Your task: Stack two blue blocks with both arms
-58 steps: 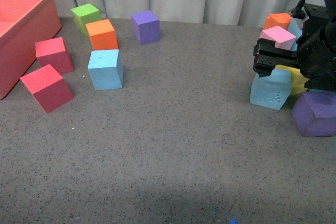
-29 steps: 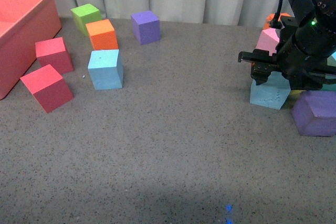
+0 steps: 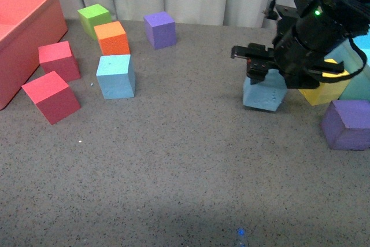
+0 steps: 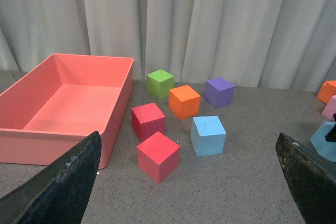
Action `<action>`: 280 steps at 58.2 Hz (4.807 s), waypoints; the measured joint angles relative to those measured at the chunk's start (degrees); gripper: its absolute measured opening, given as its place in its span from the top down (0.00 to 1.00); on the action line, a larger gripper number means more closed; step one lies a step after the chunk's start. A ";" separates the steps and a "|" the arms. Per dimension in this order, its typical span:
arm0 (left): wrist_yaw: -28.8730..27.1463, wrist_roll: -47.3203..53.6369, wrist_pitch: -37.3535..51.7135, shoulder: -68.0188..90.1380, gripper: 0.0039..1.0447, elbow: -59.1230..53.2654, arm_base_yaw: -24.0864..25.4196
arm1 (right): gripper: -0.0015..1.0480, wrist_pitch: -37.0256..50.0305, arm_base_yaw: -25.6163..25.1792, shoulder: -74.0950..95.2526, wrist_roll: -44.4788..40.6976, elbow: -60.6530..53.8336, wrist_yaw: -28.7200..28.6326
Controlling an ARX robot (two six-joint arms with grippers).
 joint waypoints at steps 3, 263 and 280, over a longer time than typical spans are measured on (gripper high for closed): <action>0.00 0.00 0.00 0.00 0.06 0.00 0.00 | 0.56 -0.44 1.36 0.35 0.04 1.77 -0.02; 0.04 0.00 0.00 0.00 0.06 0.00 0.00 | 0.67 14.60 -15.39 -127.78 -19.06 -81.15 0.50; -7.91 -4.46 -4.11 9.60 0.06 2.29 -1.11 | 0.20 14.58 -15.39 -127.82 -19.04 -81.15 0.52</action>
